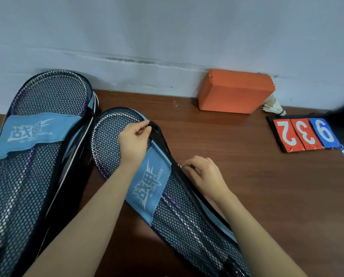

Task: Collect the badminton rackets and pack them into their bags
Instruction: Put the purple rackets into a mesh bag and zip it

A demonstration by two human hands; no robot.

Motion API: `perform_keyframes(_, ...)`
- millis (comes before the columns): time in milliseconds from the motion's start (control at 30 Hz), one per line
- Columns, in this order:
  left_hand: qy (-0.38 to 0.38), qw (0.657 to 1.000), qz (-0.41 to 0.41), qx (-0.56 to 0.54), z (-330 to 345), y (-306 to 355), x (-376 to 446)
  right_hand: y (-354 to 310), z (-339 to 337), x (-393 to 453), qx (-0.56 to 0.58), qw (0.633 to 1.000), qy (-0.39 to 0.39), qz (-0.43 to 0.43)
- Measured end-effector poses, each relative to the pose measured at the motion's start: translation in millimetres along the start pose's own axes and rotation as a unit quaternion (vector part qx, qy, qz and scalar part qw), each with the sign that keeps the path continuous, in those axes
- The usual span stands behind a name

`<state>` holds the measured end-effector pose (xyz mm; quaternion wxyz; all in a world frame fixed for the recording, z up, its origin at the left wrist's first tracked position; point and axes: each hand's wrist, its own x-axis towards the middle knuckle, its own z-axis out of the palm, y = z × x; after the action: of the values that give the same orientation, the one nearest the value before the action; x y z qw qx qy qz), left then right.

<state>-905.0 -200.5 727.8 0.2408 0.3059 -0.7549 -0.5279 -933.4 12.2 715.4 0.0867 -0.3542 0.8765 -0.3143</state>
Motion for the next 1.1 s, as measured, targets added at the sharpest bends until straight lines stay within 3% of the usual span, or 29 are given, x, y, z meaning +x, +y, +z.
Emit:
perform_keyframes(100, 0.014, 1.000, 0.010, 0.003, -4.1, -6.1, -0.2, 6.4, -6.4, -10.4, 0.069, 0.994, -0.018, 0.083)
perform_keyframes(233, -0.016, 0.993, 0.092, 0.074, -9.4, -11.1, -8.5, 0.8, -12.1, -8.3, 0.106, 0.990, -0.030, 0.090)
perform_keyframes(300, -0.061, 0.967, 0.192, 0.154, -11.1, -11.8, -19.7, -3.1, -12.7, -4.2, 0.108, 0.991, -0.031, 0.070)
perform_keyframes(367, -0.146, 0.921, 0.282, 0.228, -10.4, -13.2, -37.7, -6.0, -12.5, -2.3, 0.112, 0.992, -0.027, 0.055)
perform_keyframes(467, -0.217, 0.869, 0.356, 0.266, -4.4, -19.5, -63.4, -9.0, -13.7, -3.5, 0.132, 0.990, -0.019, 0.045)
perform_keyframes(600, -0.212, 0.887, 0.325, 0.249, -1.8, -24.5, -63.9, -13.1, -13.6, -7.1, 0.151, 0.987, -0.007, 0.046)
perform_keyframes(867, -0.160, 0.925, 0.273, 0.208, 4.4, -34.8, -44.1, -1.3, -12.3, -29.9, 0.093, 0.985, -0.020, 0.144)
perform_keyframes(1100, -0.170, 0.916, 0.280, 0.233, 12.0, -39.3, -38.5, 6.5, -21.7, -65.1, 0.101, 0.976, -0.002, 0.194)
